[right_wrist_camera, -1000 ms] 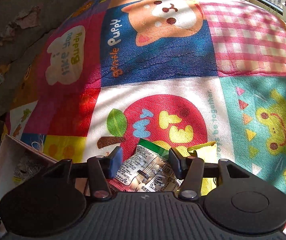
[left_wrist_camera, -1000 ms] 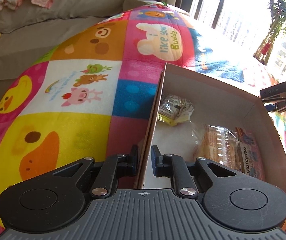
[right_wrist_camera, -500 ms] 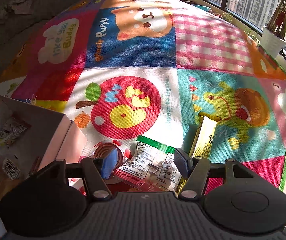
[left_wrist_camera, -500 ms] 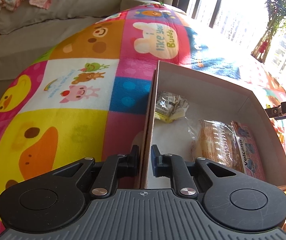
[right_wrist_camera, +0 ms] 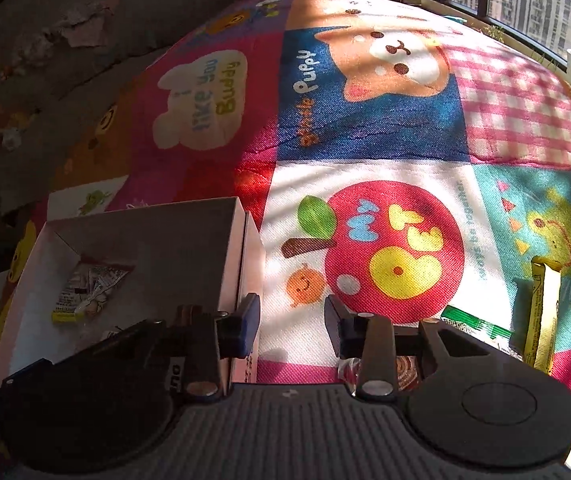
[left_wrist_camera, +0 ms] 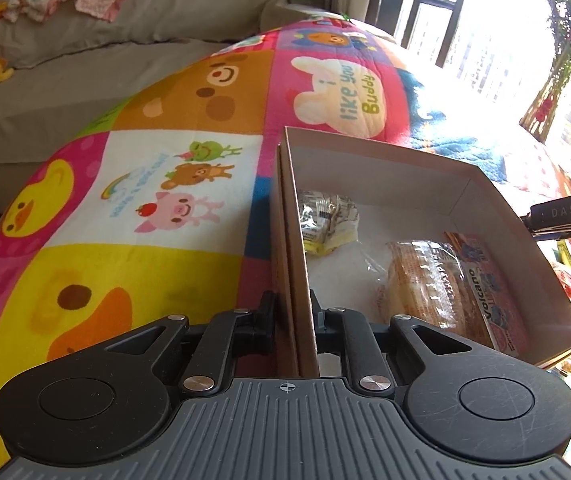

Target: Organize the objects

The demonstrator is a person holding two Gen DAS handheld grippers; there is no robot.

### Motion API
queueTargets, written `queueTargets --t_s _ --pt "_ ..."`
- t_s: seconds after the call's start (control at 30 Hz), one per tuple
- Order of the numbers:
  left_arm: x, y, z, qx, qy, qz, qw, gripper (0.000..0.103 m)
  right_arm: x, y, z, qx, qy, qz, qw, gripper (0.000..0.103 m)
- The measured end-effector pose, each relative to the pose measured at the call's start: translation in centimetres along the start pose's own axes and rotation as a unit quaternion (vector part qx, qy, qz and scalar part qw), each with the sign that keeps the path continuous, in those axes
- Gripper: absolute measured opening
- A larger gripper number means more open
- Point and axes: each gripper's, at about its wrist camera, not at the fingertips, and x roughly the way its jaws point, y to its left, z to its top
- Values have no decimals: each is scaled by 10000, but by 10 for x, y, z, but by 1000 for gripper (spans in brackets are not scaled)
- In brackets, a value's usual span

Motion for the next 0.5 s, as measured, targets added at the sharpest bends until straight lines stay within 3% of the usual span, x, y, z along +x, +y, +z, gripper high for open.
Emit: queueTargets --t_s 0.13,0.23,0.37,0.5 --pt "-2 1 -5 15 2 -65 10000 18 0 -11 -8 -205 19 -282 9994 50" --pt "-6 -1 -10 37 -8 -72 10000 19 -7 -27 -20 -204 134 -96 9997 61" --pt "-8 -4 -14 88 -73 -24 9999 20 -23 -30 -46 -842 311 -283 9956 61" --pt "-4 -7 -14 116 -39 92 9999 18 -37 -41 -69 -931 430 -487 9935 59"
